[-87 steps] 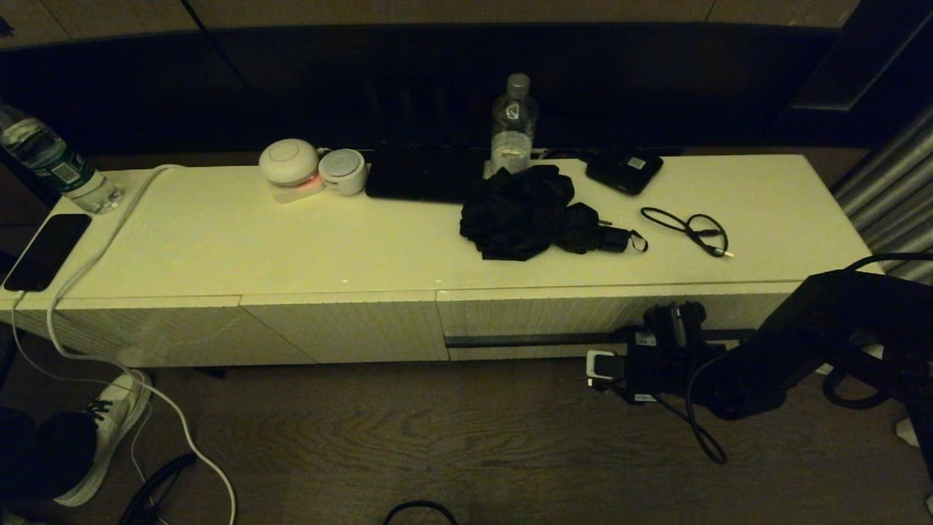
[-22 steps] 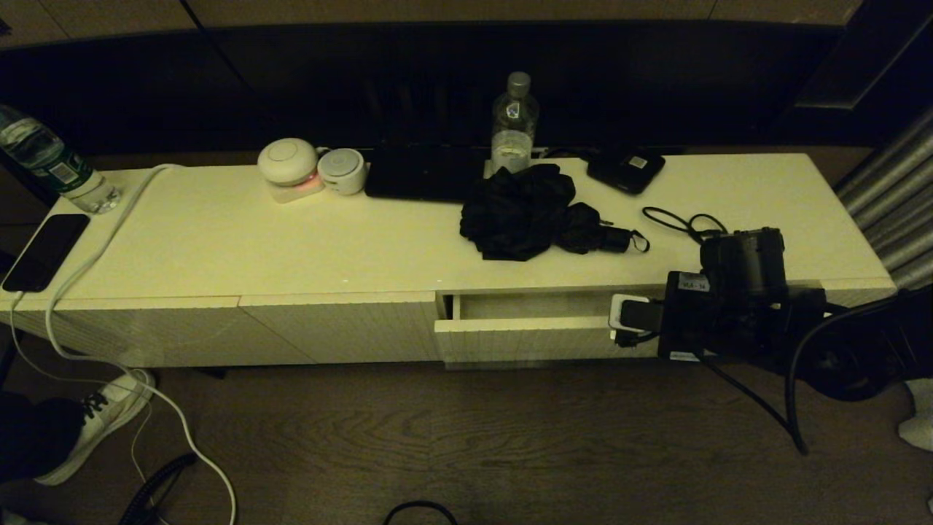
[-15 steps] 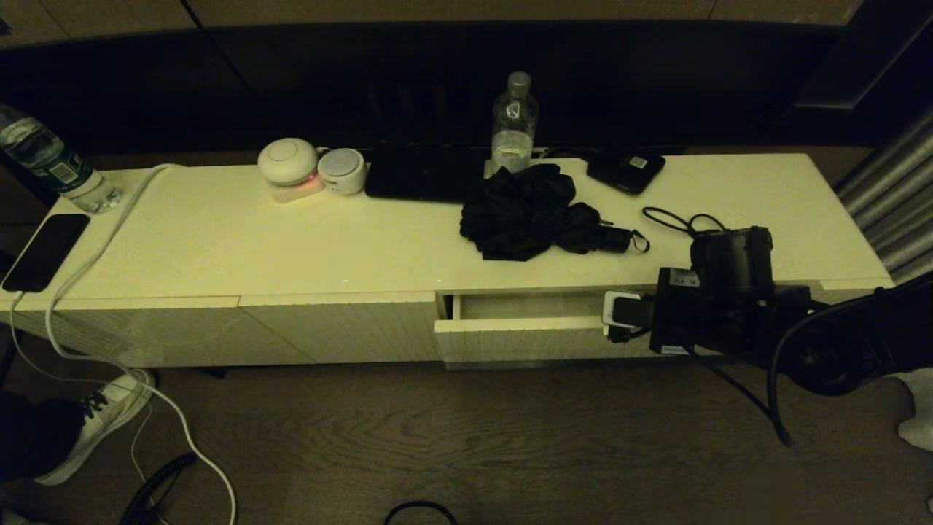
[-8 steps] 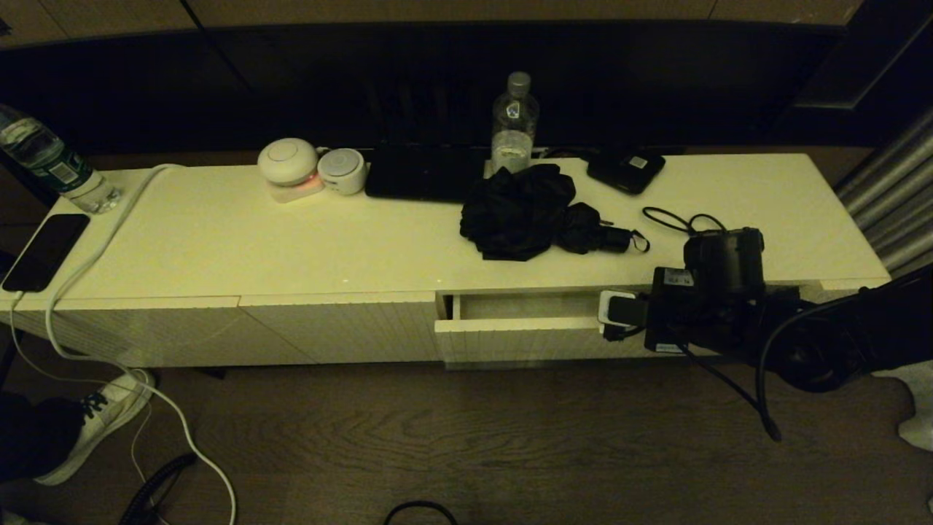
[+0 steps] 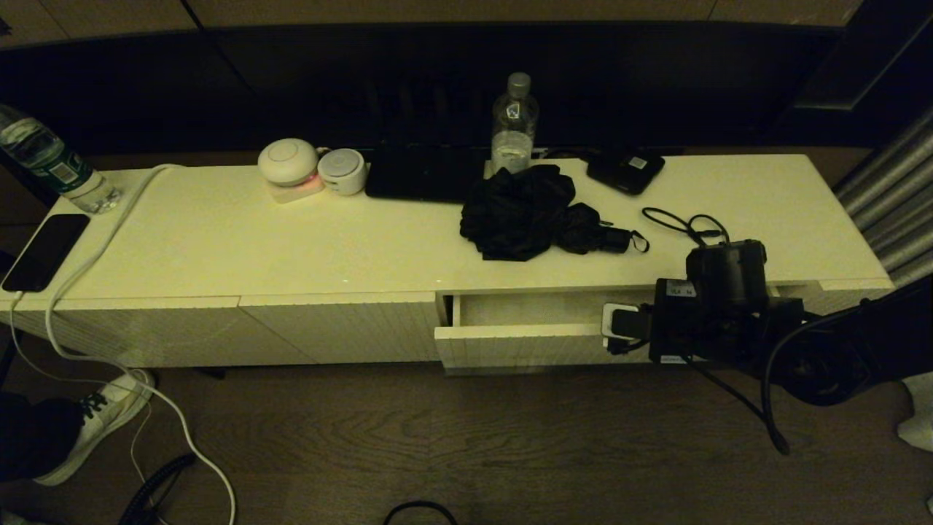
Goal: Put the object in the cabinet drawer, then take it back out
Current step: Open the drawer
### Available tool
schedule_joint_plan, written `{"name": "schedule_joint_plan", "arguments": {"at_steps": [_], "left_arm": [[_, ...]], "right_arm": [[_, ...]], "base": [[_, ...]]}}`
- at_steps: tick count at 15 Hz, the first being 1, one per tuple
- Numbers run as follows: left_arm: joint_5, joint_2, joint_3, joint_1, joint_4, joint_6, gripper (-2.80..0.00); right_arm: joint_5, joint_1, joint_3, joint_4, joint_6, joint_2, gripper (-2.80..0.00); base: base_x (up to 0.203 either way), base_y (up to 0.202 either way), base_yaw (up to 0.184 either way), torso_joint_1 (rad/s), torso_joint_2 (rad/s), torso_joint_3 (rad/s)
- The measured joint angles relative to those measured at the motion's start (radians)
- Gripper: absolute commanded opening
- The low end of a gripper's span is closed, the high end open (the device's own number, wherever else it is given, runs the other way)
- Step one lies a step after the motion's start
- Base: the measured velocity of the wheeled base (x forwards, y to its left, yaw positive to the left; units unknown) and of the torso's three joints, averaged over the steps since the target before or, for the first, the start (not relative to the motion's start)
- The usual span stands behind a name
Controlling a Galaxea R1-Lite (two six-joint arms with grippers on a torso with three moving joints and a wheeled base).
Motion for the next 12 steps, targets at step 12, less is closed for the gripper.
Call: {"name": "schedule_joint_plan", "arguments": {"at_steps": [12], "left_arm": [[0.0,0.0,0.0,0.0,0.0,0.0,-2.8]], "right_arm": [[-0.006,0.062,0.113,0.011,0.059,-0.036,-2.8]], "base": [[0.0,0.0,0.0,0.0,0.0,0.0]]}}
